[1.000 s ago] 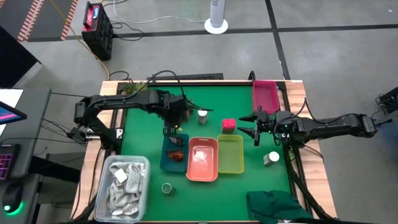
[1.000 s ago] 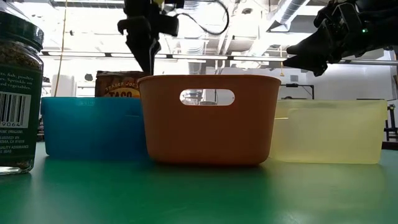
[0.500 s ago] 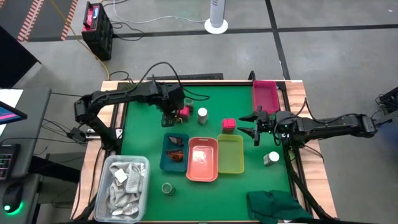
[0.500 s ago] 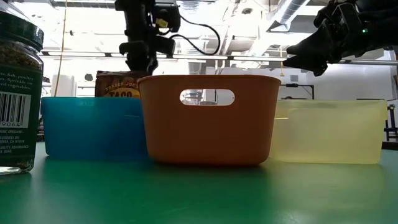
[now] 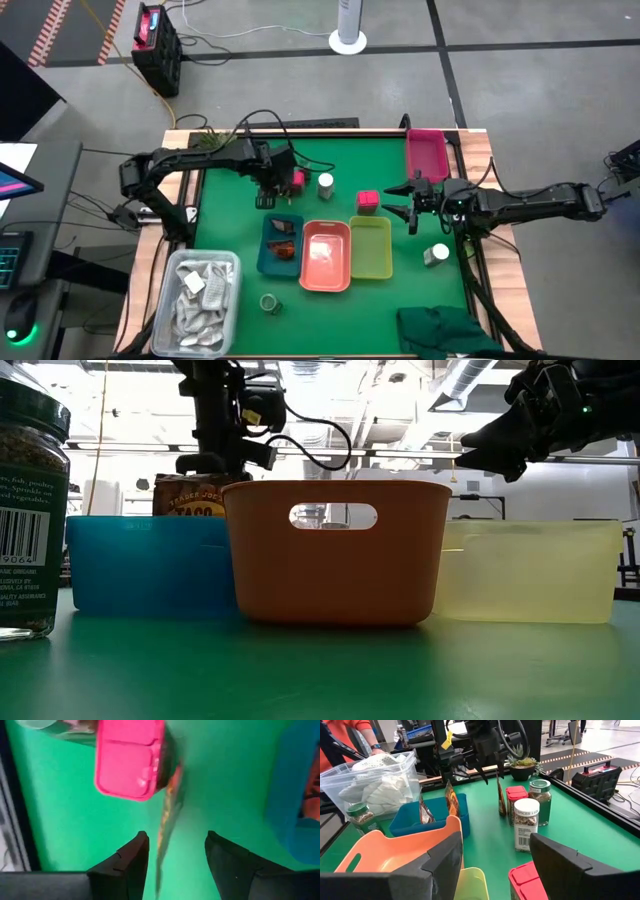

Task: Sort spices by type
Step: Put the orange seasoning pack into the blue bin, then put the bottom green seasoning bottle into the orange bin

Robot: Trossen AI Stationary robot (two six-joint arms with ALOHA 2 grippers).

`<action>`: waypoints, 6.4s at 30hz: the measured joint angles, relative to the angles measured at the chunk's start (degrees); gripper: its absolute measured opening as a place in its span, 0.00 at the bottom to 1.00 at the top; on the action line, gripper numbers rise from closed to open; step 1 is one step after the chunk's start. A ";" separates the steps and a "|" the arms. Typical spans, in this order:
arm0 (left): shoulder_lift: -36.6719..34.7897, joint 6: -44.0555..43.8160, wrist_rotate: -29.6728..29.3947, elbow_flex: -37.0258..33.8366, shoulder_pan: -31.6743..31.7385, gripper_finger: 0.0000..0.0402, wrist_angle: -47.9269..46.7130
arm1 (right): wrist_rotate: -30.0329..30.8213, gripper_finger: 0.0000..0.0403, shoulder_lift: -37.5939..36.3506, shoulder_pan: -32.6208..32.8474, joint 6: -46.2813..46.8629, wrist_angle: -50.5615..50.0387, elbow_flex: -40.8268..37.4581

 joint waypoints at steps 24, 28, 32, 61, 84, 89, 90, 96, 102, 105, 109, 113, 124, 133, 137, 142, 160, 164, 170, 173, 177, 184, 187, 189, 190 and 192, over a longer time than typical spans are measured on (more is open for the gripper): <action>-1.58 -9.16 4.59 11.22 -2.98 0.00 -4.29 | -0.02 0.65 0.00 0.13 0.16 1.44 0.02; -3.51 -12.19 10.47 14.06 -4.89 0.00 -2.48 | -0.02 0.65 0.00 0.13 0.16 1.40 0.02; -5.45 -16.45 15.69 14.93 -7.43 0.00 2.23 | -0.02 0.65 0.00 0.13 0.16 1.40 0.02; -3.54 -49.47 9.43 19.98 -38.77 0.00 -2.13 | -0.02 0.65 -0.07 0.13 0.14 1.49 0.02; 3.45 -59.02 -3.94 19.90 -45.97 0.00 -18.58 | -0.02 0.65 -0.04 0.08 0.12 1.36 0.02; 6.74 -55.87 -4.74 19.90 -45.92 0.00 -19.66 | -0.02 0.65 -0.04 0.08 0.13 1.36 0.02; 7.26 -54.88 -4.84 19.90 -45.92 0.00 -19.65 | -0.02 0.65 -0.04 0.08 0.12 1.36 0.02; 8.48 -50.58 -4.27 19.14 -45.99 0.00 -18.13 | -0.02 0.65 -0.07 0.08 0.12 1.36 0.02; 8.51 -48.83 -2.81 16.01 -45.81 0.00 -14.66 | -0.02 0.65 -0.04 0.08 0.14 1.38 0.02; 8.55 -48.10 -1.65 14.18 -45.68 0.00 -12.33 | -0.02 0.65 -0.04 0.08 0.14 1.39 0.02; 8.46 -48.03 -1.22 13.11 -45.42 0.00 -12.11 | -0.02 0.65 -0.07 0.08 0.14 1.40 0.02; 8.50 -47.30 0.03 12.25 -45.40 0.02 -10.46 | -0.02 0.65 -0.07 0.08 0.14 1.40 0.02; 8.50 -46.79 4.33 12.22 -44.04 0.27 -9.65 | -0.02 0.65 -0.04 0.08 0.09 1.40 0.02; 8.50 -45.31 5.92 16.50 -42.24 0.33 -11.34 | -0.03 0.65 -0.04 0.08 0.03 1.40 0.02; 8.49 -43.05 5.83 21.05 -40.95 0.33 -14.04 | -0.02 0.65 -0.04 0.08 -0.04 1.40 0.02; 8.44 -41.66 7.62 24.94 -39.18 0.33 -15.30 | -0.04 0.65 -0.05 0.08 0.12 1.40 0.02; 9.29 -44.41 -0.38 26.49 -53.25 0.43 -12.53 | -0.04 0.65 -0.07 0.00 0.87 1.38 0.02; 9.29 -43.17 -0.73 26.49 -53.48 0.53 -12.27 | -0.04 0.65 -0.07 0.00 0.95 1.38 0.02; 9.29 -39.09 -0.41 23.46 -53.17 0.64 -9.32 | -0.04 0.65 -0.04 0.00 0.92 1.38 0.02; 9.31 -36.95 0.06 21.31 -52.65 0.64 -7.00 | -0.02 0.65 -0.04 0.00 0.92 1.38 0.02; 9.40 -33.24 1.63 20.83 -52.58 0.63 -6.52 | -0.04 0.65 0.00 0.00 0.82 1.36 0.02; 9.39 -26.75 4.45 20.74 -52.83 0.62 -6.20 | -0.03 0.65 0.00 0.00 0.76 1.36 0.02; 9.39 -23.31 4.50 20.74 -53.12 0.62 -3.86 | -0.02 0.65 0.00 0.00 0.75 1.33 0.02; 9.38 -20.85 5.22 20.73 -53.42 0.62 -2.12 | -0.02 0.65 0.00 0.00 0.75 1.18 0.02; 9.39 -19.68 5.56 20.72 -53.56 0.62 -1.57 | -0.02 0.65 0.00 0.00 0.75 1.05 0.02; 9.40 -17.87 5.57 20.73 -53.66 0.62 -0.28 | -0.02 0.65 0.00 0.00 0.73 0.77 0.02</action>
